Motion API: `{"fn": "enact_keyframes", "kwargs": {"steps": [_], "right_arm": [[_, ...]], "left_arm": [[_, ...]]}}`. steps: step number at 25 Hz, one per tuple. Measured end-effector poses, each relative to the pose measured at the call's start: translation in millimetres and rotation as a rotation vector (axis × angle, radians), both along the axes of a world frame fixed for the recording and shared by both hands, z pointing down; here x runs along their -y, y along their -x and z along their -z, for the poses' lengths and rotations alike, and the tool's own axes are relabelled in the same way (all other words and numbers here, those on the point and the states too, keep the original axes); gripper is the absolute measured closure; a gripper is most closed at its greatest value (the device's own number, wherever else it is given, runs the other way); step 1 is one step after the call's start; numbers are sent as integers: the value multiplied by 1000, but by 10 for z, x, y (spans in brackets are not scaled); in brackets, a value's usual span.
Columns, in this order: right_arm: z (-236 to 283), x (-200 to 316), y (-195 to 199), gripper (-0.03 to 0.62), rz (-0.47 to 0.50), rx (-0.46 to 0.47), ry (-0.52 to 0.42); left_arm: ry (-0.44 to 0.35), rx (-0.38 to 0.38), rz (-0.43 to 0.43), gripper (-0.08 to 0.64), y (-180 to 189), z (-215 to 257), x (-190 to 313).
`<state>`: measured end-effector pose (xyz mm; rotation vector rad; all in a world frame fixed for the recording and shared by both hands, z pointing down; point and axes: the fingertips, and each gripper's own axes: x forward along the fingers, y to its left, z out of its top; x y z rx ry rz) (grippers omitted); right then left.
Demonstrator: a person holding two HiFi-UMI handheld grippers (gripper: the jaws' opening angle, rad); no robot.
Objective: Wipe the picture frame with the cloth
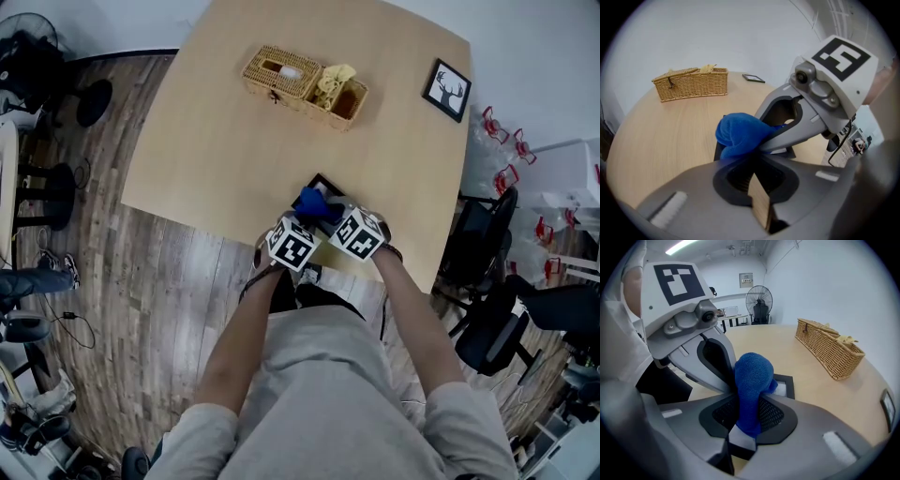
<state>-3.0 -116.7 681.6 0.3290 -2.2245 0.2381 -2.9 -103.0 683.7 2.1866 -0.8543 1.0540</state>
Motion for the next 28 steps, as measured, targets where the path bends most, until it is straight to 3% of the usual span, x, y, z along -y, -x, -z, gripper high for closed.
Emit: {"fn": "enact_keyframes", "kwargs": {"steps": [8,28], "right_arm": [[20,-199,-112,505,-95,6,-4],[16,-439,-358,505,-56,-78,-109]], "left_arm": [[-9,9,-2,508,8,12,-15],[-23,9,7,508,7,8,-4]]}}
